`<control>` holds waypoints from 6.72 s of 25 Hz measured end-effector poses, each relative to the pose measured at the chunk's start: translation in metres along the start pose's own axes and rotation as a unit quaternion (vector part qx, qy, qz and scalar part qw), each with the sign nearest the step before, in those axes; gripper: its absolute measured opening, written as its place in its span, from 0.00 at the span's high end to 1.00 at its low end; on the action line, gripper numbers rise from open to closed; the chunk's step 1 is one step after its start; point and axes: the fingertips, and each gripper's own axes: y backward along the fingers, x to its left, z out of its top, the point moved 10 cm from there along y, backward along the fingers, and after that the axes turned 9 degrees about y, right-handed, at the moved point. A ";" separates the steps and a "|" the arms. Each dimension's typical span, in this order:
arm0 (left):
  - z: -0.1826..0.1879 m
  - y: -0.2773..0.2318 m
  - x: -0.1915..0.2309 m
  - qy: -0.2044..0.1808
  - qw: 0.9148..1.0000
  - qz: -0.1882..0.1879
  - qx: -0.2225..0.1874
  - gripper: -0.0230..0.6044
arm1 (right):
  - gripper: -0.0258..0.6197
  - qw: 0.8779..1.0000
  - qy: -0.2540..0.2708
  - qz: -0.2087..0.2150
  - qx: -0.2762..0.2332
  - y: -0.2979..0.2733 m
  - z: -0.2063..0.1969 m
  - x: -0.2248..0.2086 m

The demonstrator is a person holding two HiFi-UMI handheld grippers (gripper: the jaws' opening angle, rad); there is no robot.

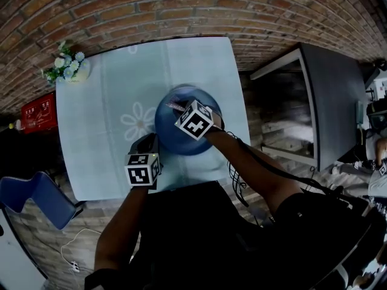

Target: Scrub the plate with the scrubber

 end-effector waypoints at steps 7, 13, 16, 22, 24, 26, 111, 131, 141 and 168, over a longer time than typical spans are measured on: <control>-0.001 0.012 -0.003 0.010 1.000 -0.021 -0.019 0.91 | 0.86 0.997 0.058 0.043 0.000 -0.005 0.013 0.021; -0.003 0.027 0.003 0.008 0.999 -0.017 -0.028 0.91 | 0.86 0.991 0.114 0.069 -0.007 -0.004 0.013 0.047; -0.003 0.034 0.007 0.011 0.999 -0.014 -0.035 0.91 | 0.86 0.987 0.140 0.078 -0.008 -0.003 0.011 0.057; -0.008 0.045 0.010 0.009 0.999 -0.013 -0.041 0.91 | 0.86 0.981 0.164 0.102 -0.010 0.001 0.006 0.069; -0.009 0.048 0.011 0.005 0.999 -0.012 -0.043 0.91 | 0.86 0.979 0.171 0.107 -0.010 0.002 0.003 0.072; -0.008 0.050 0.009 0.004 0.999 -0.015 -0.041 0.91 | 0.86 0.977 0.179 0.113 -0.010 0.004 0.001 0.075; 0.008 0.054 0.015 -0.045 0.995 -0.087 -0.016 0.91 | 0.86 0.990 -0.060 -0.060 0.110 0.036 -0.057 0.022; 0.012 0.070 0.039 -0.087 0.988 -0.131 -0.007 0.91 | 0.86 0.982 -0.174 -0.038 0.064 0.036 -0.044 0.090; 0.008 0.081 0.048 -0.071 0.990 -0.119 -0.023 0.91 | 0.86 0.985 -0.166 -0.019 0.039 0.030 -0.022 0.107; 0.023 0.099 0.028 -0.028 0.993 -0.062 -0.098 0.91 | 0.86 0.949 -0.241 0.184 -0.081 0.028 -0.009 0.087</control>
